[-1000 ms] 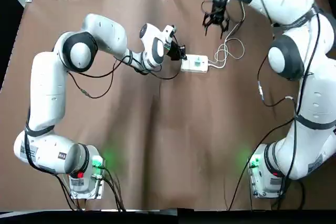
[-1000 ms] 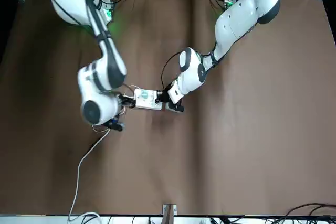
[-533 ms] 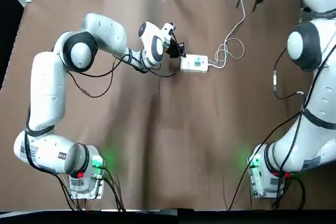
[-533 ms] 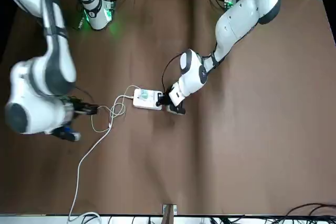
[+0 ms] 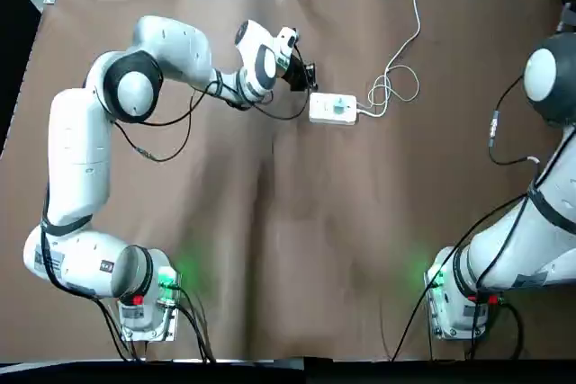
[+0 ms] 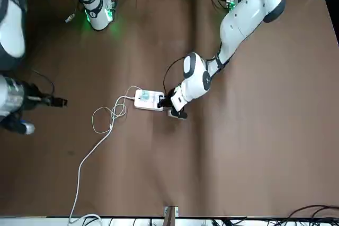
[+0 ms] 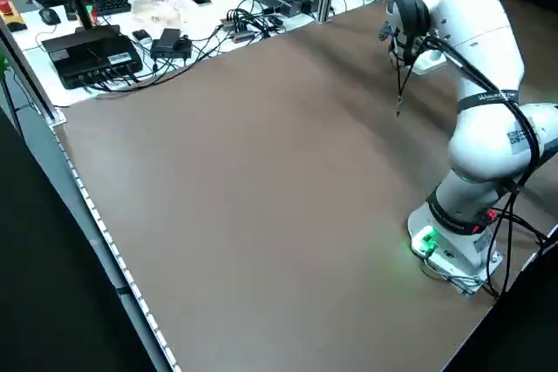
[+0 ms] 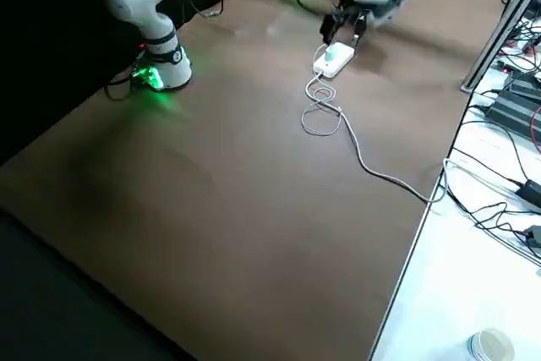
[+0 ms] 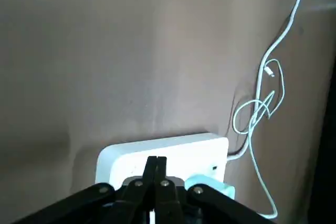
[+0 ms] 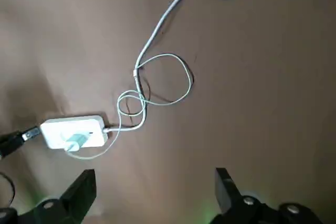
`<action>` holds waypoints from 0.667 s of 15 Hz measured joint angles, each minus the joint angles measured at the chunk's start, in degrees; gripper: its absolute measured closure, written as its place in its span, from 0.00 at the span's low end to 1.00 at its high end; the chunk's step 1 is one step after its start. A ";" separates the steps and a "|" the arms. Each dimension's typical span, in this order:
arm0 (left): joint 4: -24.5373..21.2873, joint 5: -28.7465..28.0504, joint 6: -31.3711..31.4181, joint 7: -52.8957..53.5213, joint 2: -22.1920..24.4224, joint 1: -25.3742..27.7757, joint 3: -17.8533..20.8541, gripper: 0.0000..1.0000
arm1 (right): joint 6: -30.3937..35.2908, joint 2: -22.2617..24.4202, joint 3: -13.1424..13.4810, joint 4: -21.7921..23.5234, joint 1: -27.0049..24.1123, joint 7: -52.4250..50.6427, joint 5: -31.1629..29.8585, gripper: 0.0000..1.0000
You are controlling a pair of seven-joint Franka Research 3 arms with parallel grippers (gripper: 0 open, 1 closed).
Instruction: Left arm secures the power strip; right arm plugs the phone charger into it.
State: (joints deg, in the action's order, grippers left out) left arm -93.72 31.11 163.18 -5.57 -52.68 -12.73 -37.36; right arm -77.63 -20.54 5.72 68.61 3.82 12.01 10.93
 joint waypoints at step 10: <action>7.50 -10.46 -31.17 -1.27 13.28 2.44 13.80 0.49 | 1.17 12.76 -0.51 1.77 -2.13 -0.05 -2.26 0.00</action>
State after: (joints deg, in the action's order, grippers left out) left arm -86.22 20.65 132.01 -6.84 -39.40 -10.29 -23.56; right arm -76.46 -7.78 5.21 70.38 1.70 11.97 8.67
